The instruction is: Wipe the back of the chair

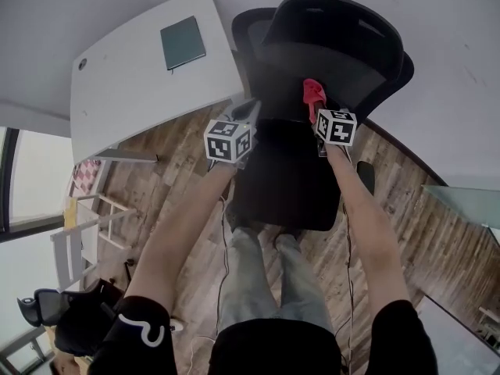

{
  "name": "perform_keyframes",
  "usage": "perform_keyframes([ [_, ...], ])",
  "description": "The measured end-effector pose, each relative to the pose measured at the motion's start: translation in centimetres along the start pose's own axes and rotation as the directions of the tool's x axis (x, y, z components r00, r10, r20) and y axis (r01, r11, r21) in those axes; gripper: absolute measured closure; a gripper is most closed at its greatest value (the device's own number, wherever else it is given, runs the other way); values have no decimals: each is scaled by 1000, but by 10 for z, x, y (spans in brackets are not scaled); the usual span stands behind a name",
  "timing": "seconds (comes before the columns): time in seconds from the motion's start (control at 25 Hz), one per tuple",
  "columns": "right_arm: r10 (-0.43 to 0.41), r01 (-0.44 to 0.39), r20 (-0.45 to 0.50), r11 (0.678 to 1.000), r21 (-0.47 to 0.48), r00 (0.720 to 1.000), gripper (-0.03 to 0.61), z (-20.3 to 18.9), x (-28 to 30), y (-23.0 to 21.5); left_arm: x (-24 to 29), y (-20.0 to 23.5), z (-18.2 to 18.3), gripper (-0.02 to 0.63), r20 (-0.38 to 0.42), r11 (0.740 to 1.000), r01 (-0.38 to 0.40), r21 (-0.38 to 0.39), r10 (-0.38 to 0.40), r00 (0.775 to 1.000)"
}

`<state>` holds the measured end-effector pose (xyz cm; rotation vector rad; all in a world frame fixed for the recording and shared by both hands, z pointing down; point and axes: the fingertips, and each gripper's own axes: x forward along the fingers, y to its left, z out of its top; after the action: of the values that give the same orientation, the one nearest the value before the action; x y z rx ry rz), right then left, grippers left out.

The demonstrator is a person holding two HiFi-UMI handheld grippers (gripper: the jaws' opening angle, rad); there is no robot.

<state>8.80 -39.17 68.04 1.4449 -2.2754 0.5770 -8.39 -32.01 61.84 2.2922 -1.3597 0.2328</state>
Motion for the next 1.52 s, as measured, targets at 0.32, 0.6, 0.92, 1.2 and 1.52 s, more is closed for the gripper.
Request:
perform_keyframes([
  [0.32,90,-91,-49,996,-24,995,506,-10,50,90,-47,71,-15,588,10,996,-70,-55,71,997],
  [0.6,137,-138,-76,990,-5,988,506,-16,87,142,-65,109,-17,588,26,993,-106,-49,107,994],
  [0.92,162,-159,-45,986,58,986,508,-20,115,161,-62,130,-17,589,55,992,-123,-18,124,991],
  [1.2,113,-113,-15,993,43,993,508,-22,119,140,-49,124,-37,589,47,994,-111,-15,112,993],
  [1.52,40,-40,5,999,20,999,508,-33,106,88,-18,96,-48,589,42,998,-56,3,56,998],
])
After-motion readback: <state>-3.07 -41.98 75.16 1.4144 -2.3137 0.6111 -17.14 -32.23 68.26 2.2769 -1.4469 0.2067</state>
